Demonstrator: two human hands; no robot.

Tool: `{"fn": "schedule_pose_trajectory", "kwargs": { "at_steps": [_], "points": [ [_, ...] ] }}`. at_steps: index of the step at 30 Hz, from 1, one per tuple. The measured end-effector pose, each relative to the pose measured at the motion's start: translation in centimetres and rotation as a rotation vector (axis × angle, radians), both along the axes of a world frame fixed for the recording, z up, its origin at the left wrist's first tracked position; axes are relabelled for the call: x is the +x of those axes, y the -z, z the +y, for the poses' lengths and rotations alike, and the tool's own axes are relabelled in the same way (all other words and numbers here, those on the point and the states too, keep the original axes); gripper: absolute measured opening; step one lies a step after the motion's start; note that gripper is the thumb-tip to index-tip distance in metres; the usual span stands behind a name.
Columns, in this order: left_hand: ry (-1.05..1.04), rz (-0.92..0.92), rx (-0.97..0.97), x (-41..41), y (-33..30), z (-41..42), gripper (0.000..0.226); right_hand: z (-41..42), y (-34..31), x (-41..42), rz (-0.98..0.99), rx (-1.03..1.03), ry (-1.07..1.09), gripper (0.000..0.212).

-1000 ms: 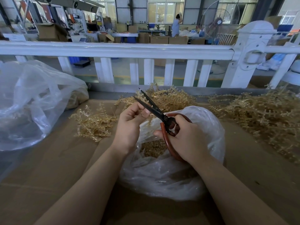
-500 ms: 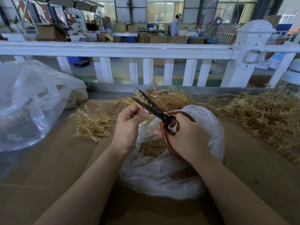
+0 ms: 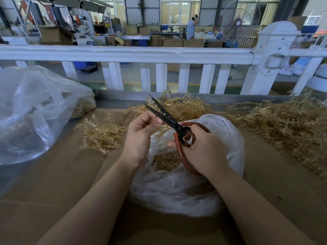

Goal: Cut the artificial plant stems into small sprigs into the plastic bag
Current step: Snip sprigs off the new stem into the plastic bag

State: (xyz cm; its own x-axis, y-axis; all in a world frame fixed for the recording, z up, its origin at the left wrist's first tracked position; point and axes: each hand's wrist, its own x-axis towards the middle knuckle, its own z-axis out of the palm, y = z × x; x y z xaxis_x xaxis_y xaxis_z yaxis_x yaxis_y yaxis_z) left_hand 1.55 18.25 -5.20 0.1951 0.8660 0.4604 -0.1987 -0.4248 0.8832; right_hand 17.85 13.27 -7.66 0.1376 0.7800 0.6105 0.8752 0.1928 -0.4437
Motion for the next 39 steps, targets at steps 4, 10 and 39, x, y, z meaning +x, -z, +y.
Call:
{"fn": "schedule_pose_trajectory", "kwargs": {
  "at_steps": [4,10,39],
  "points": [
    [0.0,0.014,-0.022,-0.1,-0.22,-0.15,0.008,0.12,0.13,0.07,0.004,-0.016,-0.001,0.077],
    [-0.014,0.05,-0.007,0.03,0.06,0.0,0.015,-0.04,-0.01,-0.03,-0.039,0.013,0.061,0.066],
    [0.074,-0.166,0.001,-0.41,0.12,0.52,0.004,-0.21,-0.09,0.23,-0.049,0.041,0.033,0.072]
  ]
}}
